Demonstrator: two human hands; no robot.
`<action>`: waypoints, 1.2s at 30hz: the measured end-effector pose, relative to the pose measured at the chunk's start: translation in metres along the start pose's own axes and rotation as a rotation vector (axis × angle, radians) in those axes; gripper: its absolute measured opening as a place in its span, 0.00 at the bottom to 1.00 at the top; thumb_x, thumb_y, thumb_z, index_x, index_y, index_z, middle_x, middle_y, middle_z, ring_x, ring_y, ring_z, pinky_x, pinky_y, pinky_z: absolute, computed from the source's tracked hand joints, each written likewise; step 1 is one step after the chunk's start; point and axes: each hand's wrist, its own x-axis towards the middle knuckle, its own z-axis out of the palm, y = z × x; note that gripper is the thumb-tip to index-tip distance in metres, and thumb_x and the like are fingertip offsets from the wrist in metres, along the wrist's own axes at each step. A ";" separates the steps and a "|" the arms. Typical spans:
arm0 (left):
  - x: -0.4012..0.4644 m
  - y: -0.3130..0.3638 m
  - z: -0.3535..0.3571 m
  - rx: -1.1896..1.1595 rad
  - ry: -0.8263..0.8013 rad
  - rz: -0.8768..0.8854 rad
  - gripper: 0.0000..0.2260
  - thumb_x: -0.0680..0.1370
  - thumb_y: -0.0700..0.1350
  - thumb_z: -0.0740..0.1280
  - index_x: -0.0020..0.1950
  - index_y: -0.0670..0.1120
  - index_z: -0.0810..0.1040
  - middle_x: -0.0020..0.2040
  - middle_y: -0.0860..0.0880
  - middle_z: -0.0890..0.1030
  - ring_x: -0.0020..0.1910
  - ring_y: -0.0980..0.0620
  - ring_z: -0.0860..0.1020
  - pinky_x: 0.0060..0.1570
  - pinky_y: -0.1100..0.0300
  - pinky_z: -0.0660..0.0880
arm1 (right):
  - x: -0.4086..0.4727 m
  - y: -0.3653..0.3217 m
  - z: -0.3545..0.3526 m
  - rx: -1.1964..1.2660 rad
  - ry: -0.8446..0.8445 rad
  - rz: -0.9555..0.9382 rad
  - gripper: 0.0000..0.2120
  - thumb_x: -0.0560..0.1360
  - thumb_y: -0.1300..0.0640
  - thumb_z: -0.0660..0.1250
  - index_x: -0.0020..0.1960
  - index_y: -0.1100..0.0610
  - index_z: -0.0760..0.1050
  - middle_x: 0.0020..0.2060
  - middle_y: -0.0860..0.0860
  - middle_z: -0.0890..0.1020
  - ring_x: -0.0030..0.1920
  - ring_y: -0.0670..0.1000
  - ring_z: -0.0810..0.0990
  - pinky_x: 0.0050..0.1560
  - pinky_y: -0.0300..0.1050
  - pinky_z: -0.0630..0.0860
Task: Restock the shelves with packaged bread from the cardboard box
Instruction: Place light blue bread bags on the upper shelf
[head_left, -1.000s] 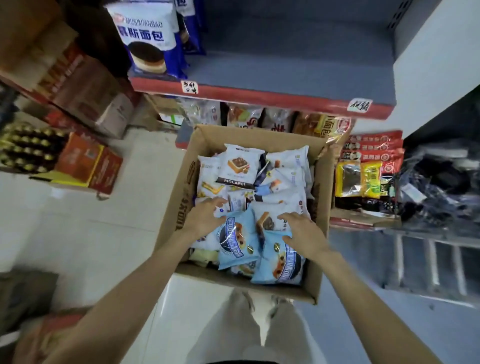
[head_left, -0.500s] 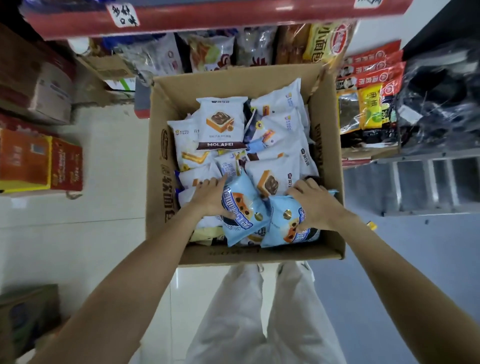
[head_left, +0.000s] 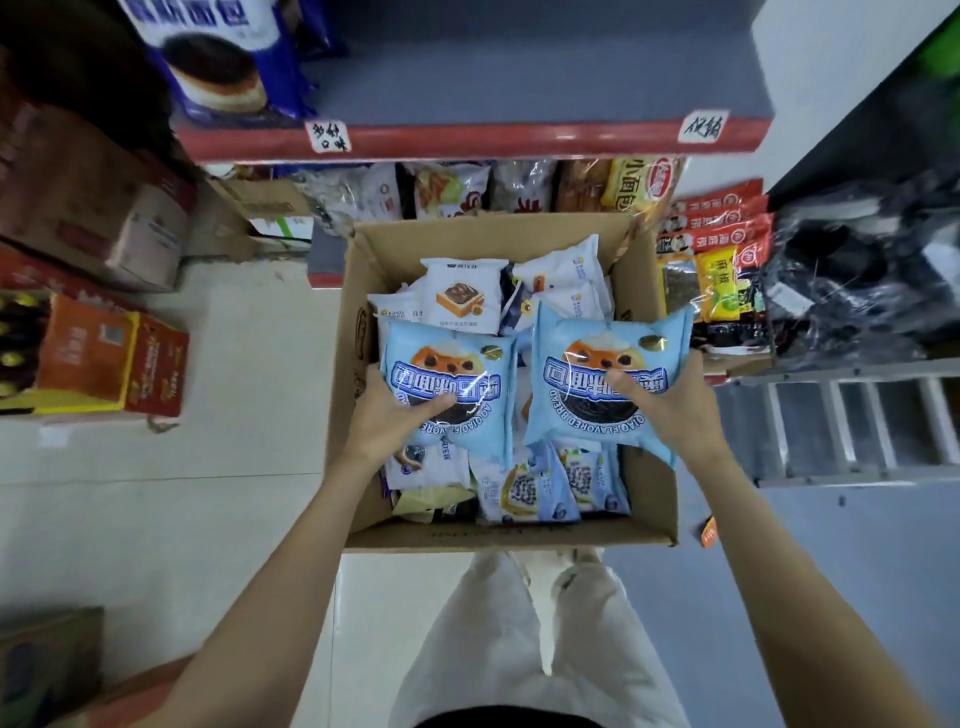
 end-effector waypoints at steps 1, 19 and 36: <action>-0.002 0.008 -0.005 -0.052 0.031 0.021 0.42 0.56 0.64 0.77 0.62 0.45 0.70 0.54 0.53 0.81 0.53 0.56 0.79 0.54 0.57 0.76 | -0.002 -0.007 -0.004 0.021 0.020 -0.024 0.30 0.67 0.44 0.73 0.57 0.59 0.64 0.44 0.47 0.76 0.49 0.53 0.77 0.46 0.49 0.73; -0.055 0.197 -0.048 -0.407 0.215 0.450 0.20 0.74 0.49 0.69 0.64 0.51 0.68 0.55 0.57 0.78 0.53 0.62 0.77 0.49 0.70 0.74 | -0.010 -0.126 -0.113 0.327 0.126 -0.380 0.25 0.66 0.44 0.72 0.55 0.55 0.66 0.46 0.45 0.79 0.47 0.48 0.79 0.48 0.47 0.75; -0.098 0.401 -0.046 -0.433 0.521 0.823 0.25 0.70 0.57 0.71 0.61 0.50 0.68 0.51 0.58 0.78 0.52 0.58 0.78 0.51 0.65 0.74 | 0.011 -0.247 -0.297 0.478 0.196 -0.781 0.35 0.61 0.40 0.72 0.60 0.51 0.61 0.50 0.50 0.80 0.48 0.48 0.80 0.48 0.47 0.76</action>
